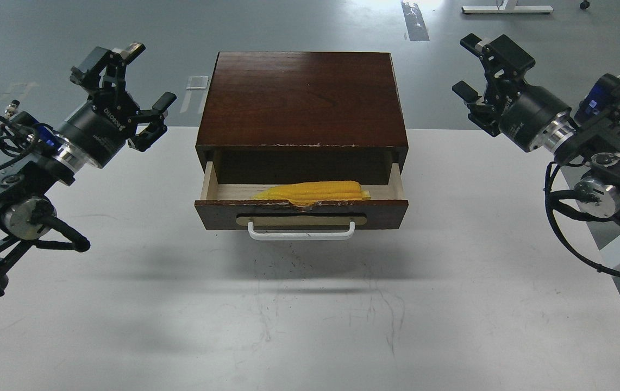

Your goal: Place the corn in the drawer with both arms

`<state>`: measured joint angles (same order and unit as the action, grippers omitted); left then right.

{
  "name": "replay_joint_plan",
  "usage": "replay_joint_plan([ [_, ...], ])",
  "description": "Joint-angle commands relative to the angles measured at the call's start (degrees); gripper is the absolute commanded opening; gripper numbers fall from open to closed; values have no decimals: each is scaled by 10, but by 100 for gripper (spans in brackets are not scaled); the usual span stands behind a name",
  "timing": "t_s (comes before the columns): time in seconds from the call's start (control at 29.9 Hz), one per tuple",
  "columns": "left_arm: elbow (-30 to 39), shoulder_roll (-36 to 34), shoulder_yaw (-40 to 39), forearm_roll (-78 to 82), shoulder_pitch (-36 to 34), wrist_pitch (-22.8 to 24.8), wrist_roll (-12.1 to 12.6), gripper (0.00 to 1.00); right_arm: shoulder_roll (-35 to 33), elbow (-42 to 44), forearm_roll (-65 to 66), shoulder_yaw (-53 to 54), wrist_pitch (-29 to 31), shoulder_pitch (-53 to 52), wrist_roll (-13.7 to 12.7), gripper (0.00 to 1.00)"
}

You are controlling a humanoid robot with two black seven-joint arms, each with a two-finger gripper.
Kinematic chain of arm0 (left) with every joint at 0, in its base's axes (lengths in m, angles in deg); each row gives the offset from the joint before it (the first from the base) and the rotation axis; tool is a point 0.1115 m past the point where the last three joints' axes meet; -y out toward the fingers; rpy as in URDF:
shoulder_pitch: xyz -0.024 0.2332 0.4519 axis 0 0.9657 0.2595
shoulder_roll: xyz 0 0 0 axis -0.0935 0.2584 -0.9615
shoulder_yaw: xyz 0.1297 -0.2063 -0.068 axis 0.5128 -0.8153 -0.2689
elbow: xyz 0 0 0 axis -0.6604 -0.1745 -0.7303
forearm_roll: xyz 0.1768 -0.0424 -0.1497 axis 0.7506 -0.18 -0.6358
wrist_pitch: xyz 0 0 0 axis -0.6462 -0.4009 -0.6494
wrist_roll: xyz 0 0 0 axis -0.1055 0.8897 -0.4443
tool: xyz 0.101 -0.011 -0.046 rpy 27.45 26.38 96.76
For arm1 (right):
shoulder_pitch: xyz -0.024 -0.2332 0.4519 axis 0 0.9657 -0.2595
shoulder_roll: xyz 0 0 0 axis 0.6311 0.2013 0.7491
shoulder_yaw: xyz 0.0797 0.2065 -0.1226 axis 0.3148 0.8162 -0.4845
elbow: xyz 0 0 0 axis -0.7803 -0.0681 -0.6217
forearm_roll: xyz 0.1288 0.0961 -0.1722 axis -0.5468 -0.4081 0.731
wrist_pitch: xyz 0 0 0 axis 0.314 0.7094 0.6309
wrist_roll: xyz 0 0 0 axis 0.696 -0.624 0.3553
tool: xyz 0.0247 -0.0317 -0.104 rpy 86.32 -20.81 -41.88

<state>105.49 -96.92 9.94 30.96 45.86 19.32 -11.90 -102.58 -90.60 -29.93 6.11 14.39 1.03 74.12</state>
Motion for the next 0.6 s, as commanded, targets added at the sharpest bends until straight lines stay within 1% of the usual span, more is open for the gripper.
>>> replay_joint_plan([
  [0.0, 0, 1, 0, 0, 5, 0, 0, 99, 24, 26, -47, 28, 0, 32, 0, 99],
  [0.13, 0, 3, 0, 0, 8, 0, 0, 99, 48, 54, -94, 41, 1, 55, 0, 99],
  [0.33, 0, 6, 0, 1, 9, -1, 0, 99, 84, 65, -94, 40, -2, 78, 0, 100],
  [0.57, 0, 14, -1, 3, 19, -1, 0, 99, 90, 61, -94, 40, -1, 84, 0, 100],
])
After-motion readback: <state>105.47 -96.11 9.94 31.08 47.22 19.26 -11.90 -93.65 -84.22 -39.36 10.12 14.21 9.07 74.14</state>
